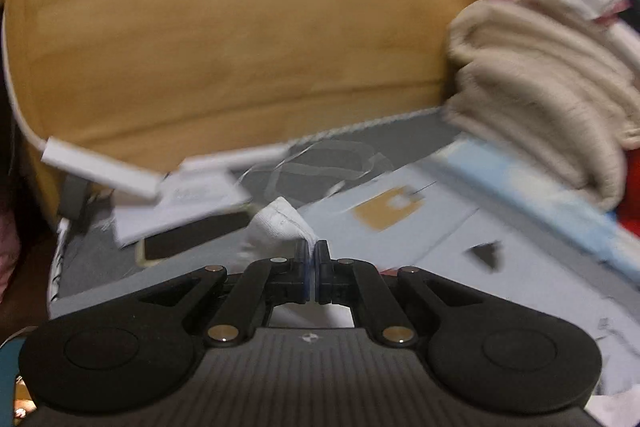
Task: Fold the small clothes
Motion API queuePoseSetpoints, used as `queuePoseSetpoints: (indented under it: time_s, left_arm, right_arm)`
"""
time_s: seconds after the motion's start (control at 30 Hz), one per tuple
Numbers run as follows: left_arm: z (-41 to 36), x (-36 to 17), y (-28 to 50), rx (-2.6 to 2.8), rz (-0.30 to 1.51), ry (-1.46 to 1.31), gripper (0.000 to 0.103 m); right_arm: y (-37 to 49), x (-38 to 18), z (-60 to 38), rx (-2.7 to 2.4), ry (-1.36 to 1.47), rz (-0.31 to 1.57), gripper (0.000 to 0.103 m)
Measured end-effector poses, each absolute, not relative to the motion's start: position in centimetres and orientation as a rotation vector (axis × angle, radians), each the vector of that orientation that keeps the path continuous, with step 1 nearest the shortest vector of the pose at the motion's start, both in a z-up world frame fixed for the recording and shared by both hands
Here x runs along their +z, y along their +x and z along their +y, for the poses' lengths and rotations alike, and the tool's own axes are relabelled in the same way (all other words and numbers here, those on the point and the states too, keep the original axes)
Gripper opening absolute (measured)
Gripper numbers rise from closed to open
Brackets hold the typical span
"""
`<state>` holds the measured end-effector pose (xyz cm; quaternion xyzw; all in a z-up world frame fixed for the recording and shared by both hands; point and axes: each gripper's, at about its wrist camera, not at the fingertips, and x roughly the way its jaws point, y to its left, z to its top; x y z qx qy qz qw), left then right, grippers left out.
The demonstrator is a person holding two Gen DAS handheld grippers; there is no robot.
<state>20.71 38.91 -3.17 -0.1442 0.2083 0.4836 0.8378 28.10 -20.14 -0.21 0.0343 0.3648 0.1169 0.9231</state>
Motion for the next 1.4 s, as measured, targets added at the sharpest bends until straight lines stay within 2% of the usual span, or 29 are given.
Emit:
queuePoseSetpoints:
  time_s: [0.17, 0.27, 0.4, 0.43, 0.5, 0.57, 0.7, 0.8, 0.93, 1.3, 1.33, 1.4]
  left_arm:
    - [28.0, 1.3, 24.0, 0.653, 0.306, -0.308, 0.002]
    - [19.5, 2.8, 26.2, 0.357, 0.292, -0.369, 0.002]
    - [8.9, 2.1, 29.7, -0.057, 0.436, -0.474, 0.004]
    - [7.1, 1.3, 30.5, -0.165, 0.508, -0.503, 0.009]
    - [5.0, 0.2, 31.3, -0.236, 0.581, -0.512, 0.010]
    - [5.1, -0.1, 31.5, -0.186, 0.593, -0.475, 0.016]
    - [8.3, -0.7, 32.5, 0.051, 0.658, -0.333, 0.016]
    - [11.7, -2.2, 33.1, 0.212, 0.734, -0.341, 0.016]
    - [16.7, -3.6, 33.5, 0.363, 0.781, -0.404, 0.016]
    - [21.2, -2.6, 34.2, 0.447, 0.777, -0.437, 0.016]
    - [21.3, -2.7, 34.3, 0.451, 0.777, -0.437, 0.016]
    - [21.8, -2.8, 34.3, 0.460, 0.776, -0.435, 0.016]
  right_arm:
    - [27.1, -0.9, -22.0, 0.217, 0.168, 0.795, 0.001]
    - [26.4, -1.3, -22.6, 0.213, 0.203, 0.811, 0.002]
    - [26.1, -2.6, -23.3, 0.202, 0.250, 0.846, 0.002]
    - [26.1, -3.0, -23.5, 0.196, 0.266, 0.858, 0.002]
    - [26.4, -3.7, -24.1, 0.190, 0.314, 0.887, 0.003]
    - [26.9, -4.4, -24.6, 0.184, 0.355, 0.906, 0.005]
    - [28.5, -6.0, -25.3, 0.174, 0.420, 0.941, 0.009]
    - [30.0, -7.7, -25.8, 0.160, 0.496, 0.979, 0.011]
    - [32.5, -10.1, -25.6, 0.130, 0.572, 1.035, 0.024]
    - [37.6, -14.0, -23.4, 0.098, 0.603, 1.055, 0.024]
    - [37.9, -13.9, -23.0, 0.108, 0.578, 1.041, 0.015]
    - [38.2, -13.6, -22.6, 0.118, 0.539, 1.008, 0.008]
